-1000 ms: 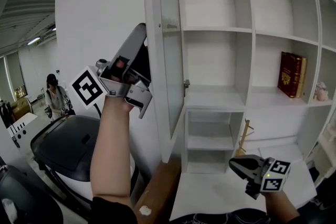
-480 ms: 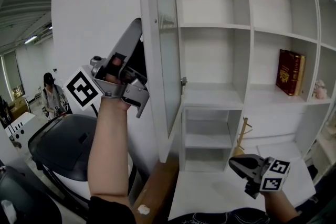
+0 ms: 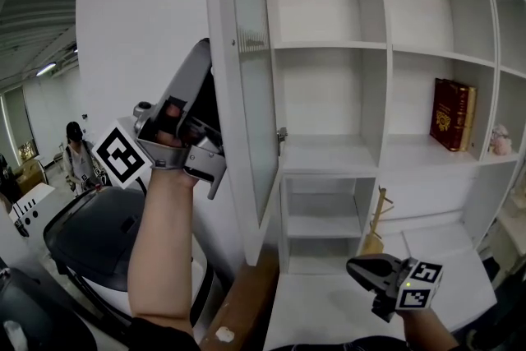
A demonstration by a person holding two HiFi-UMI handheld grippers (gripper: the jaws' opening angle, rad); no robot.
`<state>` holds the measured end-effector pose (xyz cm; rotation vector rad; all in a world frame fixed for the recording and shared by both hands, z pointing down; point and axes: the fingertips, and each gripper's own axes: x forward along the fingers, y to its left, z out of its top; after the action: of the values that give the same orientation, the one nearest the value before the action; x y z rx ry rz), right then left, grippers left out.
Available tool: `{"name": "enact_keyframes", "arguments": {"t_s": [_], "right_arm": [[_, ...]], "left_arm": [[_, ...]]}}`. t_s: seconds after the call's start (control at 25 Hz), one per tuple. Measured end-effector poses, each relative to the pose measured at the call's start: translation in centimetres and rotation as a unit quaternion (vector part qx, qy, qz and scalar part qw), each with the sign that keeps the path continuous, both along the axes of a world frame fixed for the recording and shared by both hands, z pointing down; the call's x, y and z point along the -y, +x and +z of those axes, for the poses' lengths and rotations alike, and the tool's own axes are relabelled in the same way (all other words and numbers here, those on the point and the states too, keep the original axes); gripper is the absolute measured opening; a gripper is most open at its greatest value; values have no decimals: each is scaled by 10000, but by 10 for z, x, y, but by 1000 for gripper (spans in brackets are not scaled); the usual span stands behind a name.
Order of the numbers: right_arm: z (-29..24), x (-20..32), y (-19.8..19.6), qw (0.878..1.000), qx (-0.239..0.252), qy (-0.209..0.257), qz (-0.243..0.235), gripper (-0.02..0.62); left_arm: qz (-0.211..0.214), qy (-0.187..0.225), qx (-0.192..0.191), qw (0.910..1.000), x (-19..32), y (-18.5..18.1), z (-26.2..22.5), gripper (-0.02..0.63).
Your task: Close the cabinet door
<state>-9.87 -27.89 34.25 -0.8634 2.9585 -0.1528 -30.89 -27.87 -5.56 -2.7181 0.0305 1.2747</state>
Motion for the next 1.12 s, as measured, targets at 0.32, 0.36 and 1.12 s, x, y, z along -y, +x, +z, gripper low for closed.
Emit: {"name": "enact_keyframes", "arguments": {"t_s": [0.32,0.36,1.12], "right_arm": [[7,3,13,9997,111,-176,-88,8],[7,3,16,9997,126,-185,-96,8],[-6,27,75,9976,426,-219,-507,6]], "left_arm": [[-61,75,69,9999,-4,6,-1,83],[-48,73,71,9999,-5,8,-1,83],[-1177,125,580,9913,-4,105,3,77]]}}
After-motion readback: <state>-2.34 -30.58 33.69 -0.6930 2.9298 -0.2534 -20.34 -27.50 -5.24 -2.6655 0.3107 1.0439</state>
